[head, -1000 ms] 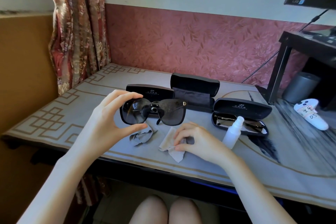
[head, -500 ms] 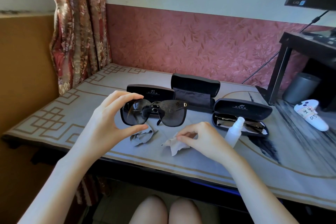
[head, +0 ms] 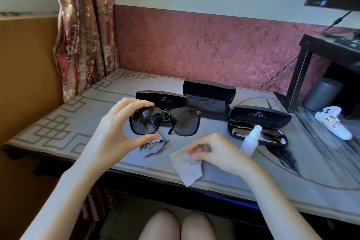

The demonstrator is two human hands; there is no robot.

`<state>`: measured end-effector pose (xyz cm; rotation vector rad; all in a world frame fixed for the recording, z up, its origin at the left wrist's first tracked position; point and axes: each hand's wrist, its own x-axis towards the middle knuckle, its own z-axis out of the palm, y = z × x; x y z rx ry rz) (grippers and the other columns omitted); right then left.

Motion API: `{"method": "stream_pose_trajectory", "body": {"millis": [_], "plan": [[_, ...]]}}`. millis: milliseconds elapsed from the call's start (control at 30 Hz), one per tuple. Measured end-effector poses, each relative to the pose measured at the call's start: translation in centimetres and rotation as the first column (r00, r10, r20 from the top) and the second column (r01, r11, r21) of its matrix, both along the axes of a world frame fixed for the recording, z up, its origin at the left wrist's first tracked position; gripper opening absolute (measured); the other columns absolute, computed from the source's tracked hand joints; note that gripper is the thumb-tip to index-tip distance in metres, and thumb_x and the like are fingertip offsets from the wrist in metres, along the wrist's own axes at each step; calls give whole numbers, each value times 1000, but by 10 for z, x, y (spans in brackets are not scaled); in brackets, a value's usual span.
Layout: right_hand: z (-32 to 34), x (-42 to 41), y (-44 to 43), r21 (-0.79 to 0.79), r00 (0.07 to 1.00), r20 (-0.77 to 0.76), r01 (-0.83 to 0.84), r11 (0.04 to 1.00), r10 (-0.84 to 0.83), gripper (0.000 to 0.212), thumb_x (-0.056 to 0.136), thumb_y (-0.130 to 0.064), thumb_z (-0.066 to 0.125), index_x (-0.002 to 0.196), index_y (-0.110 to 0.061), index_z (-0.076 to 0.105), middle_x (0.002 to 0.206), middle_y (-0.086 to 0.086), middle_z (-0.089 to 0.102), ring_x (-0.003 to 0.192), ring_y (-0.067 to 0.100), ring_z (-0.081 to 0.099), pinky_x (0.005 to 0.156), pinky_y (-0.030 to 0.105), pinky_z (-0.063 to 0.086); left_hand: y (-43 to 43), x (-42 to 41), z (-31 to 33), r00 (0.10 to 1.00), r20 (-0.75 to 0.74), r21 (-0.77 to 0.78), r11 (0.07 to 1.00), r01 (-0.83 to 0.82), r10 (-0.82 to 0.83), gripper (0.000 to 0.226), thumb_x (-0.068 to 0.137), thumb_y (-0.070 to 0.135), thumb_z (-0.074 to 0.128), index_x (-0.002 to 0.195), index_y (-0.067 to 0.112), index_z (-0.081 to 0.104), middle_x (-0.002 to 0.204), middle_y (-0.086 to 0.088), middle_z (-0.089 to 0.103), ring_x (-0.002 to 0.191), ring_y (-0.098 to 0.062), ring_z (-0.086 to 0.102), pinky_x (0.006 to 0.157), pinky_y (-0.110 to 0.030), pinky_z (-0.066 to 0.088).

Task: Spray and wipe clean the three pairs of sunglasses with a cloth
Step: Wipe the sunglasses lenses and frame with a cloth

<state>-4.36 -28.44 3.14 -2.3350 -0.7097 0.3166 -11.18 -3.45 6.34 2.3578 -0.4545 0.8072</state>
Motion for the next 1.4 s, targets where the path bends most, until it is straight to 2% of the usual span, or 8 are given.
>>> {"method": "stream_pose_trajectory", "body": {"millis": [200,333,500,633,767,967,1233,1400], "plan": [[-1,-1,-2,4,992,-43,-120,993,120,14,83,-12,74,95,-18,75,101,-3,63,89,4,58,88,21,47,-1,-1,0,1000,-2,1,1000,6,-6,62,68,42,74,123,20,58,119,19,52,112,18,42,97,-1,28],[-5,1,2,-48,995,32,-93,994,95,5,84,-16,73,81,-20,73,90,-9,60,81,10,57,85,38,49,-2,0,1,1000,-4,3,1000,7,-7,62,68,44,73,123,21,58,119,20,51,112,18,41,97,-1,27],[-4,-3,1,-24,996,92,-16,1000,19,22,88,-24,69,75,-41,66,82,-13,65,78,5,55,79,34,49,-1,-1,1,1000,-10,0,1000,4,-4,62,68,45,73,124,23,58,119,20,51,112,17,42,97,-1,27],[1,-6,1,-4,996,76,41,999,-40,13,83,-26,69,74,-35,72,84,-7,70,80,10,59,80,38,52,-2,-1,1,1000,-6,-4,1000,5,-5,62,68,44,74,124,24,57,119,19,52,112,16,43,98,-2,28],[13,-5,-1,125,985,54,157,980,-164,15,82,-22,70,70,-30,71,81,-9,70,82,9,61,81,35,51,-2,-1,2,1000,-5,-6,1000,8,-8,62,68,43,74,124,24,57,119,17,53,112,16,43,98,-2,28],[52,7,3,409,937,11,315,857,-350,20,88,-8,62,73,-21,69,77,-1,71,67,4,58,62,13,40,-1,-1,4,1000,-5,12,1000,7,-7,62,68,42,75,124,23,58,116,11,55,113,15,43,98,-2,28],[103,2,31,466,918,353,-4,885,-182,16,94,-11,60,85,-20,68,82,-15,66,82,7,61,81,23,47,-2,-1,5,1000,-6,14,1000,18,-18,62,68,43,74,124,22,58,114,14,54,113,18,41,98,-1,27],[98,-21,25,394,946,323,-153,906,19,17,92,-6,62,82,-17,69,83,-12,65,79,-2,61,75,8,42,-3,0,4,1000,-2,1,1000,6,-6,62,68,42,74,124,20,58,114,16,53,111,19,41,97,0,28]]}}
